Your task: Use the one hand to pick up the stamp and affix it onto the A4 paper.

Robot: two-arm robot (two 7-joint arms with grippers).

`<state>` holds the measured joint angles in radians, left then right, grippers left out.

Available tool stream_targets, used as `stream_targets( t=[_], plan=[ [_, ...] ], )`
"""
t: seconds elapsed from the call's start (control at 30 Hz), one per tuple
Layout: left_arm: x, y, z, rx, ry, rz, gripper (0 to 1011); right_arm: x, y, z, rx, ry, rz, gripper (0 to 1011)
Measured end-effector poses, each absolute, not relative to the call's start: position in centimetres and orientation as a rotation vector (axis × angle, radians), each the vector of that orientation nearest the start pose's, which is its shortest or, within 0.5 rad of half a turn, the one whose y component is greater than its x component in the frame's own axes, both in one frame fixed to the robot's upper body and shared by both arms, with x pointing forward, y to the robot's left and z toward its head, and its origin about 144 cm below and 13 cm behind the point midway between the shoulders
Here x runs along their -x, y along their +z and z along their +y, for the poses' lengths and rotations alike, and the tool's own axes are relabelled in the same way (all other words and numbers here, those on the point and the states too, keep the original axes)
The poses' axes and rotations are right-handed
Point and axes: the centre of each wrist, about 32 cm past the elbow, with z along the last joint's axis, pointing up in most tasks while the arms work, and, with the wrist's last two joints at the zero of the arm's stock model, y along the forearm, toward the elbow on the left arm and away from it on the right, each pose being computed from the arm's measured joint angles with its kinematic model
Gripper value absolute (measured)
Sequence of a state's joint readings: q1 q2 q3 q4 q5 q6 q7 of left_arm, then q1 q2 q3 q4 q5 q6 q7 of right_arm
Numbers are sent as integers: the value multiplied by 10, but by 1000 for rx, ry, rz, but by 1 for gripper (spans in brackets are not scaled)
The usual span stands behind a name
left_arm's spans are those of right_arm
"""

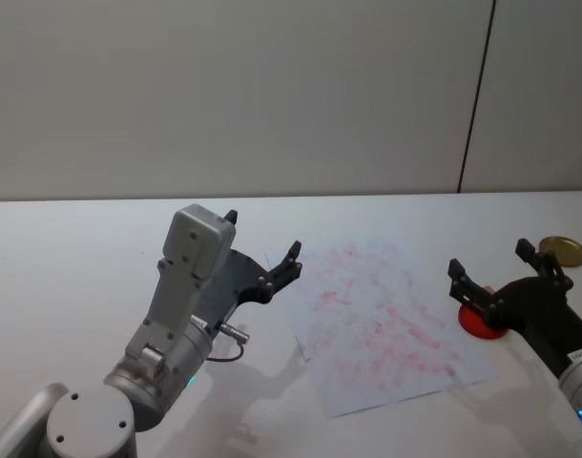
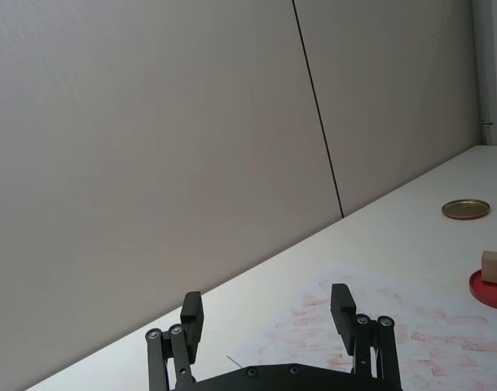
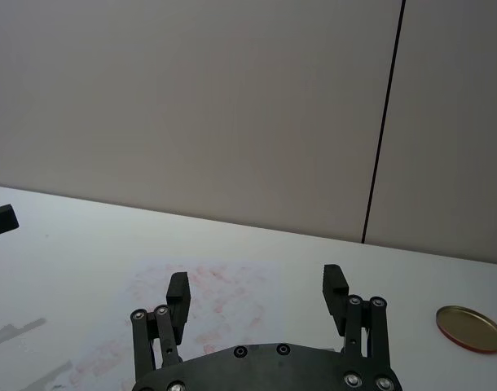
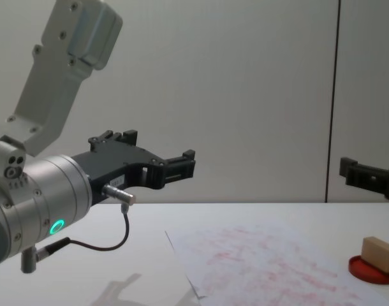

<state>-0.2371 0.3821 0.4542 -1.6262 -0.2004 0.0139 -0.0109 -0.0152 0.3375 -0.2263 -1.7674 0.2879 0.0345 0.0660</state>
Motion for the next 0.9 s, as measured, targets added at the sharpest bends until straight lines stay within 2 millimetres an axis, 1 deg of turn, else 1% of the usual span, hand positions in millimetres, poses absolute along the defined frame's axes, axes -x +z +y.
stream_targets(
  t=[0.7, 0.9],
  plan=[
    [-492, 1204, 198, -61, 1124, -268, 993, -444, 1189, -237, -26, -1230, -75, 1001],
    [-492, 1204, 198, -61, 1124, -268, 993, -447, 1188, -241, -14, -1234, -69, 1001]
  ],
)
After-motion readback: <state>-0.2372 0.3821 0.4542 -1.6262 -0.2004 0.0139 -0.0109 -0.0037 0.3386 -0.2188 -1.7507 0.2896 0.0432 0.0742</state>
